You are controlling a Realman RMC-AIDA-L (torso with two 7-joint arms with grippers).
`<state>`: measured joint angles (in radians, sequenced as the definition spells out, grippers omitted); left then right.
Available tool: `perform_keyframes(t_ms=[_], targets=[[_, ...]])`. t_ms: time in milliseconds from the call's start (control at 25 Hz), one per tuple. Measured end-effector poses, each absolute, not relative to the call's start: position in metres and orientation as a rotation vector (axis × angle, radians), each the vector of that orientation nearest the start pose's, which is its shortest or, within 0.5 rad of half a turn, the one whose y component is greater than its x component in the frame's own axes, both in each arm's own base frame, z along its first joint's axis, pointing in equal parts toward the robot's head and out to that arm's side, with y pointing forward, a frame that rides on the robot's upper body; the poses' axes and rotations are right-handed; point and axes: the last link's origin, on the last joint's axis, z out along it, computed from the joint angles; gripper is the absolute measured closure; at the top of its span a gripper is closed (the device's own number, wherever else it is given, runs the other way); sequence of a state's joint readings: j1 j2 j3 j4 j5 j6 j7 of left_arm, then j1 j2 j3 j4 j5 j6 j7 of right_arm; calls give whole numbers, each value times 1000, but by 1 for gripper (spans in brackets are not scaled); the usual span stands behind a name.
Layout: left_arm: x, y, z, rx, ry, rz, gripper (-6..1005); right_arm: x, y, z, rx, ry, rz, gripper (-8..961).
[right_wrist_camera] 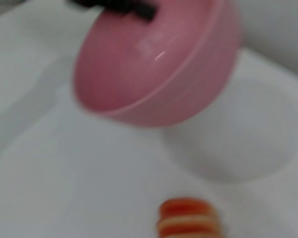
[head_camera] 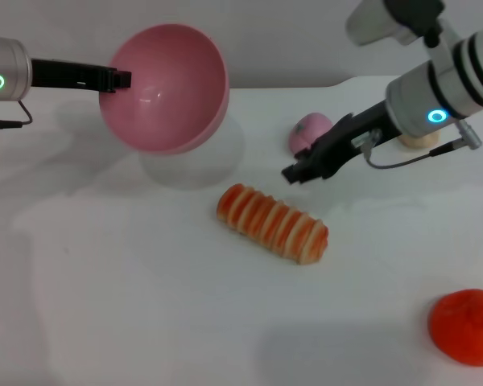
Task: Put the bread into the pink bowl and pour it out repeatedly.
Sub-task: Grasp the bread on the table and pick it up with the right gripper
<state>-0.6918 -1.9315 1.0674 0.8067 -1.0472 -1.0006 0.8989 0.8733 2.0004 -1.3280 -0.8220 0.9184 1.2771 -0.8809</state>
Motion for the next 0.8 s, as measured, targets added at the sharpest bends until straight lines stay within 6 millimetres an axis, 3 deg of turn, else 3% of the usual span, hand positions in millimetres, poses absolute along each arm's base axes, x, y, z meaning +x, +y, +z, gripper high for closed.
perform_keyframes(t_ms=[440,560,800], targets=[[-231,443,45,-2286,-1061,-302,951,144,397,-63,-2873,705,-351,582],[-231,441,42,-2293,-1056,-298,951,145,397,-70,-2873,702,-369,422],[-231,440,38,-2307,-1038,-297,951,142,398,-77,-2872,679,-356,289]])
